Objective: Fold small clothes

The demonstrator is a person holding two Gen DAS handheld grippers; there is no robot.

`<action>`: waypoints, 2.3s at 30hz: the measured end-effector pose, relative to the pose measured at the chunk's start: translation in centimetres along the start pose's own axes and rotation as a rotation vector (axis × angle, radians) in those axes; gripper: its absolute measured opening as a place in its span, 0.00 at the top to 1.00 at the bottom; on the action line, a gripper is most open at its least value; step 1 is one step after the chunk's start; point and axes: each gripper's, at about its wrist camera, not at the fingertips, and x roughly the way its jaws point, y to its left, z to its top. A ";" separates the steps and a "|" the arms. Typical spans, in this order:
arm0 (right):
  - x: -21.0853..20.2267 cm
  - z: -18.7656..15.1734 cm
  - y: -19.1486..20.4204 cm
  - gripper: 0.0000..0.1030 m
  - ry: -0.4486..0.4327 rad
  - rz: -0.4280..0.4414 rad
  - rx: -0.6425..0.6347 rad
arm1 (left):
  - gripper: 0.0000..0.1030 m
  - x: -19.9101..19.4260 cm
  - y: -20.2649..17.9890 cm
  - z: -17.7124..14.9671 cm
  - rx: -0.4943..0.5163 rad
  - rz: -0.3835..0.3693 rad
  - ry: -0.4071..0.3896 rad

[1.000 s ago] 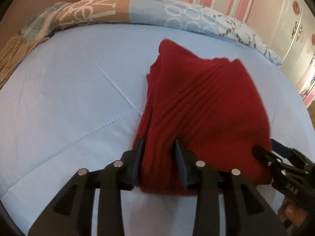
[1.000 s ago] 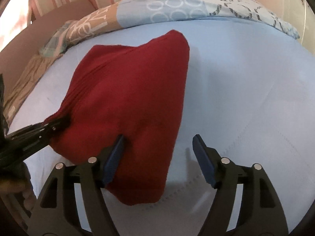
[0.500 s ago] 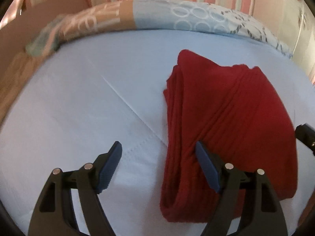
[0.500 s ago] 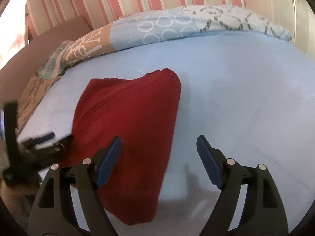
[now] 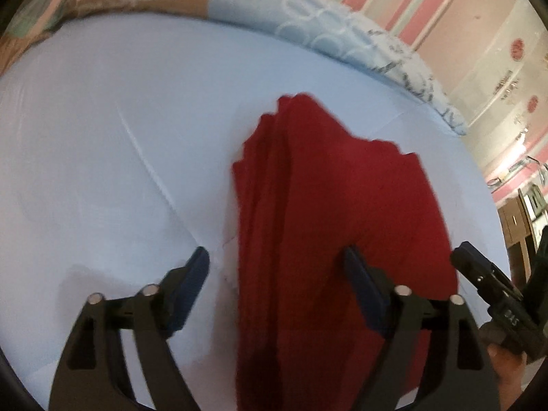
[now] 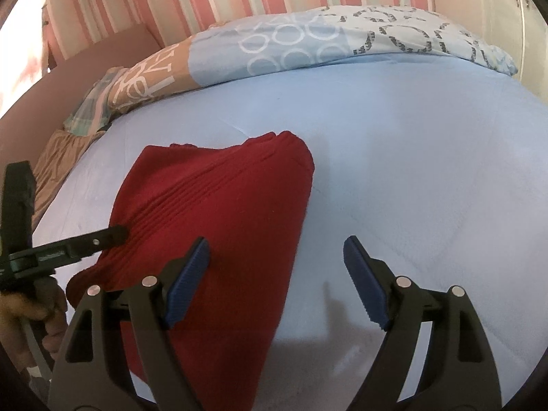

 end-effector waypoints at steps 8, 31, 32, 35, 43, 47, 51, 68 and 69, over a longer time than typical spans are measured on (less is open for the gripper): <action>0.8 -0.1 -1.2 0.18 0.018 0.107 0.105 | 0.12 0.1 2.1 -0.9 -0.152 -0.122 0.018; 3.0 -2.6 -0.1 0.44 0.128 0.222 0.235 | 0.46 0.9 -1.7 -2.3 -0.071 -0.079 0.001; 2.8 -2.6 0.1 0.45 0.118 0.215 0.239 | 0.46 0.9 -1.8 -2.5 -0.074 -0.071 -0.008; 2.6 -2.6 0.5 0.49 0.092 0.202 0.243 | 0.54 0.4 -2.1 -3.0 -0.069 -0.049 -0.030; 1.2 -1.5 1.5 0.52 0.024 0.178 0.190 | 0.63 -1.1 -3.0 -3.3 -0.050 -0.034 -0.052; -0.4 -0.8 1.8 0.53 -0.020 0.141 0.126 | 0.64 -2.1 -4.6 -3.4 -0.025 -0.024 -0.074; -3.1 0.3 1.0 0.53 -0.072 0.106 0.070 | 0.64 -3.4 -7.7 -3.6 0.013 -0.032 -0.109; -12.4 -2.7 -16.7 0.52 -0.076 -0.022 0.019 | 0.64 2.7 -28.8 -10.9 0.152 0.019 -0.119; -11.5 -3.7 -17.9 0.51 -0.049 -0.037 0.021 | 0.63 3.9 -29.4 -11.7 0.162 0.041 -0.107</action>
